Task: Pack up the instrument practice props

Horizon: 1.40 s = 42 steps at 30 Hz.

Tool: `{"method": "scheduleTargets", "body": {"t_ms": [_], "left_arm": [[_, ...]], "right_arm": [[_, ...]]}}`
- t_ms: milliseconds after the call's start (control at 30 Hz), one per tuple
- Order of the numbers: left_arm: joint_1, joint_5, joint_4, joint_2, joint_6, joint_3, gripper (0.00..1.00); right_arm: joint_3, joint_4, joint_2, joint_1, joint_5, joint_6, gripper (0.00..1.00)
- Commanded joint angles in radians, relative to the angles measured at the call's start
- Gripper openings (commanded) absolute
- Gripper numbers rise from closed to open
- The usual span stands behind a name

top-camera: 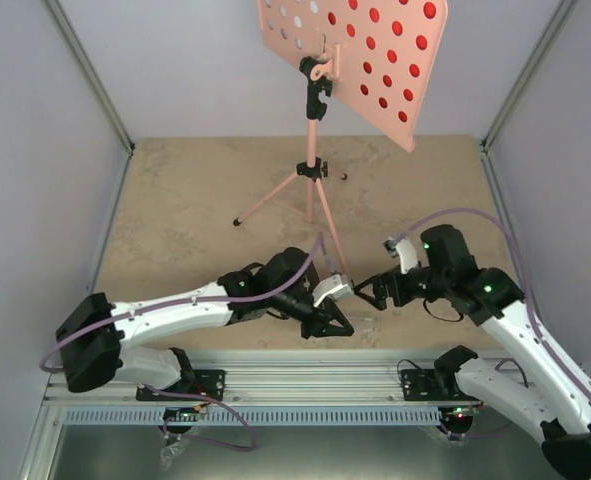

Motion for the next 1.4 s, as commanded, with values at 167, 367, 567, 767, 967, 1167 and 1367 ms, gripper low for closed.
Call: {"method": "scheduleTargets", "body": {"t_ms": [167,367,567,767,967,1167,1367], "left_arm": [[-0.007,-0.385,0.502,-0.196,-0.473,-0.154,0.0],[-0.007,-0.51,0.76,-0.265,-0.659,-0.238,0.0],[-0.007,-0.58,0.818,-0.381,-0.696,-0.301,0.0],[-0.007,-0.573,0.862,-0.418,-0.715,-0.311,0.0],[-0.007,-0.524,0.894,-0.406,-0.702,-0.299,0.0],[-0.007,-0.487,0.913,-0.4,-0.683,-0.289,0.0],[-0.007,-0.48,0.896,-0.41,-0.668,-0.288,0.0]], "right_arm": [[-0.099,0.432,-0.219,-0.094,0.08,0.273,0.98],[-0.312,0.77,-0.422,-0.094,0.098,0.522,0.98],[-0.354,0.893,-0.523,-0.094,0.036,0.553,0.98],[-0.431,1.172,-0.48,-0.086,-0.062,0.691,0.98],[-0.38,1.255,-0.366,0.038,-0.013,0.674,0.98],[-0.308,1.273,-0.234,0.225,0.111,0.619,0.98],[-0.244,1.258,-0.126,0.287,0.176,0.615,0.93]]}}
